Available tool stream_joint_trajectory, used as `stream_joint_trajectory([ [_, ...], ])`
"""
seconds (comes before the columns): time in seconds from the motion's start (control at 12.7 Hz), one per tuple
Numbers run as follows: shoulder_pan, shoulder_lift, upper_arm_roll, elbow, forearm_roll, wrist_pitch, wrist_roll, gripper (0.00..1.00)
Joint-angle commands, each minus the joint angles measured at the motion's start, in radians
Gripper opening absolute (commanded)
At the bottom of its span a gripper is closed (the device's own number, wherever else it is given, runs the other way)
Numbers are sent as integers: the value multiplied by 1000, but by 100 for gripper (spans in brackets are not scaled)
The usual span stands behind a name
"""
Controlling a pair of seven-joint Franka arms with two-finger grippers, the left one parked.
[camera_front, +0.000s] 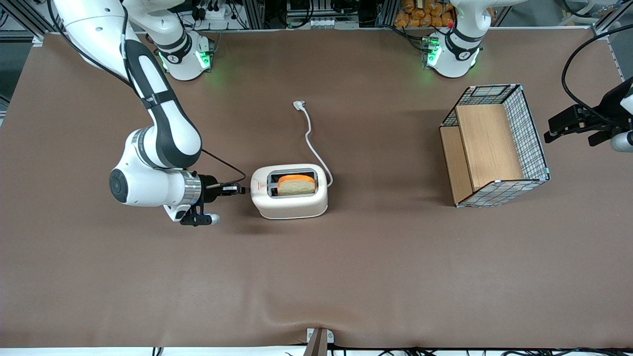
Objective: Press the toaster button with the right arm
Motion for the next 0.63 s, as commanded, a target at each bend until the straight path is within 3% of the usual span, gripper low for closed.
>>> stream_joint_trajectory([
  [0.0, 20, 18, -6, -9, 32, 45, -28, 0],
  [0.55, 28, 50, -5, -27, 34, 116, -77, 0],
])
